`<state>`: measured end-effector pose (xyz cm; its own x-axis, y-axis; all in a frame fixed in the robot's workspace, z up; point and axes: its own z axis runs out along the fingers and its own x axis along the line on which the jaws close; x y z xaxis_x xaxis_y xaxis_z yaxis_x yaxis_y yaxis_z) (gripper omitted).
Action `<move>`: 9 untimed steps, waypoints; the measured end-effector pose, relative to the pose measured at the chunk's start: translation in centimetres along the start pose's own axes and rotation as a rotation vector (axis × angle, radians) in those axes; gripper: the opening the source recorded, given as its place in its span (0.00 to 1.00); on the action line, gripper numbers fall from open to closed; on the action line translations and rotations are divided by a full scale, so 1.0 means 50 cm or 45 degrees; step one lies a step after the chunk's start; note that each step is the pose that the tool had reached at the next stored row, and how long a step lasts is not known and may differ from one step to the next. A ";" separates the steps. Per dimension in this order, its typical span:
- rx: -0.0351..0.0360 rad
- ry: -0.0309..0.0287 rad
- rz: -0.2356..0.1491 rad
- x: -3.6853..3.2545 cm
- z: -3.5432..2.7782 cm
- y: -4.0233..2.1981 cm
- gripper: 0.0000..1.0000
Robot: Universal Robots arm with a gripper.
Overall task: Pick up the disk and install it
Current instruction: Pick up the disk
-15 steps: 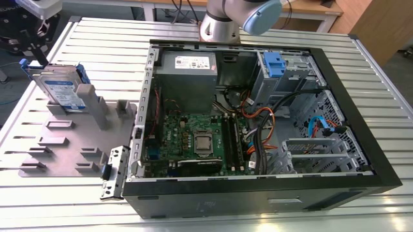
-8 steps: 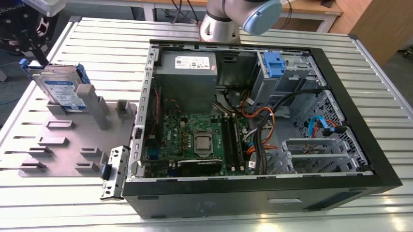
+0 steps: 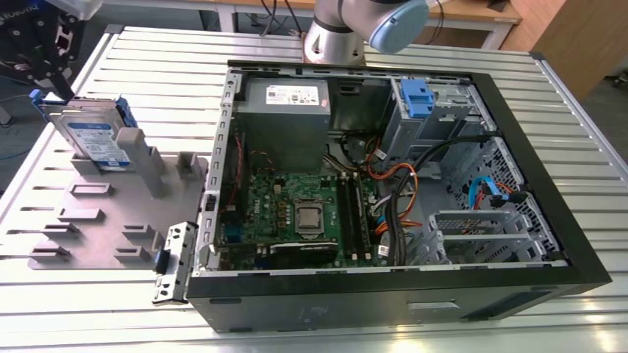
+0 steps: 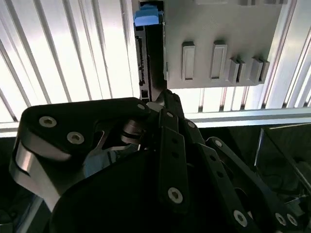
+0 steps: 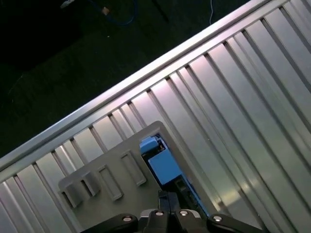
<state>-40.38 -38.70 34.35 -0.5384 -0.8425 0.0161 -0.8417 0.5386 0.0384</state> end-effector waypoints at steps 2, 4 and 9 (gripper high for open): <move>0.0007 0.0017 -0.045 0.000 0.000 0.000 0.11; 0.0013 0.0033 -0.089 0.000 0.001 0.000 0.11; 0.0014 0.0046 -0.187 0.000 0.002 0.000 0.11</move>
<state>-40.38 -38.70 34.27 -0.4090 -0.9124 0.0140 -0.9116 0.4092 0.0395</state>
